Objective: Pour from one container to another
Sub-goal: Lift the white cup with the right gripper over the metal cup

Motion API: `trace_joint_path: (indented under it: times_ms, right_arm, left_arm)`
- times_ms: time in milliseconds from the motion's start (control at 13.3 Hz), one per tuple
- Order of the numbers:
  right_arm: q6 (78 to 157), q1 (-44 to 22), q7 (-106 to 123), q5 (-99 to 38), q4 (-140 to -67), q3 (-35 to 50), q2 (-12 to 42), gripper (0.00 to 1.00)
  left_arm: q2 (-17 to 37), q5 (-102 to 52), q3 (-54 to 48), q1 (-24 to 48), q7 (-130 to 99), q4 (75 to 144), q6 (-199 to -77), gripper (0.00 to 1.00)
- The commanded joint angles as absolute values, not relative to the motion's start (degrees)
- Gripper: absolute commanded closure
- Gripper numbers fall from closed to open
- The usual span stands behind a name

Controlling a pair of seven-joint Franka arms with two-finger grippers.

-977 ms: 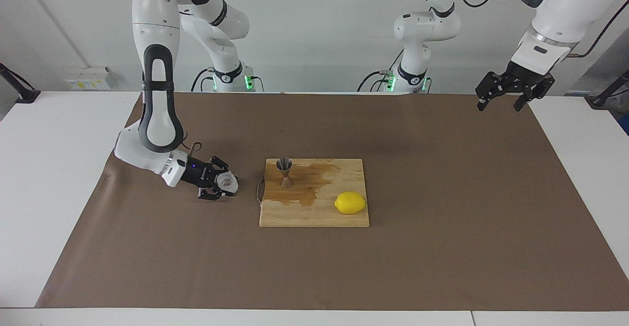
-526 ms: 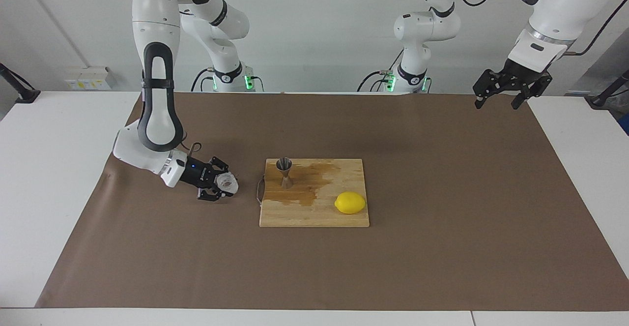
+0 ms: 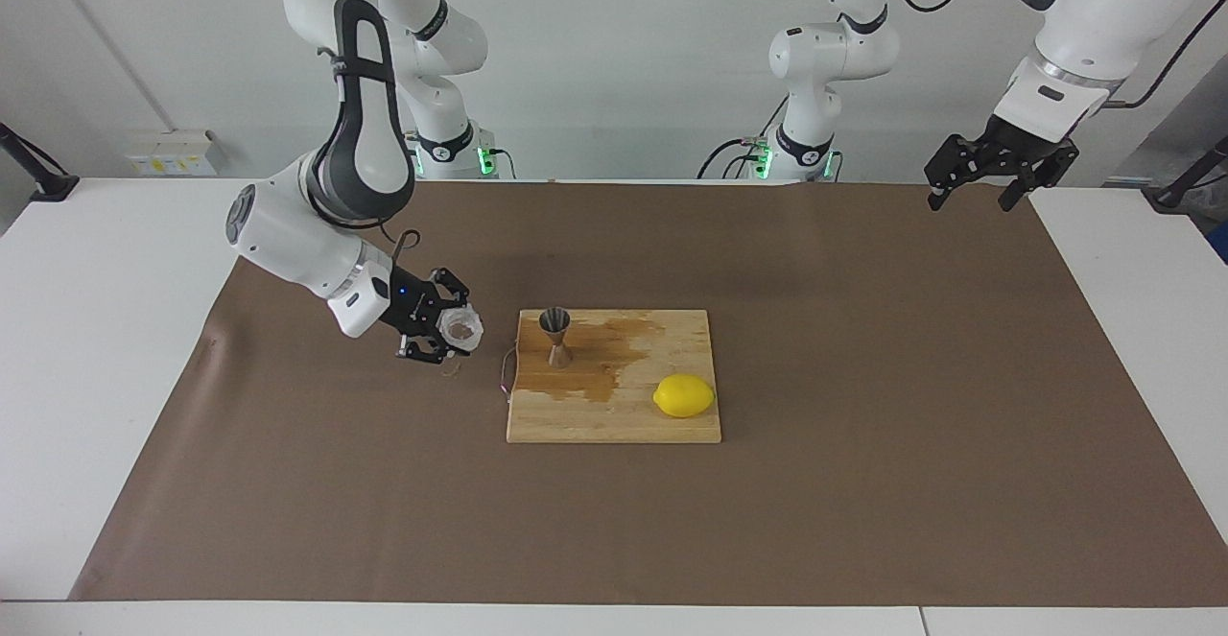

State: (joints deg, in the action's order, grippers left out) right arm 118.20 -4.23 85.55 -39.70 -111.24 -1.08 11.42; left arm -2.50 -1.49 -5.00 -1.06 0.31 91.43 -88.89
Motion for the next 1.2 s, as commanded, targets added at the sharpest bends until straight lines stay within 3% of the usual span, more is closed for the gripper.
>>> trace_joint_path:
  times_ms: [0, 301, 1127]
  right_arm:
    - [118.65, -6.76, 76.84, -33.42, -110.40, -0.79, 10.11, 0.67]
    - [118.83, -12.29, 66.64, -24.54, -108.28, -0.79, 10.11, 0.67]
    - [117.60, -20.03, 50.81, -6.08, -106.52, -0.70, 9.84, 0.67]
  left_arm:
    - [-3.25, -1.93, -4.66, 0.96, 0.70, 91.05, -87.54, 0.00]
    - [-3.43, -1.93, -0.97, 4.13, 0.79, 91.58, -87.19, 0.00]
    - [-3.78, -2.02, -3.16, 2.02, 0.97, 92.11, -87.36, 0.00]
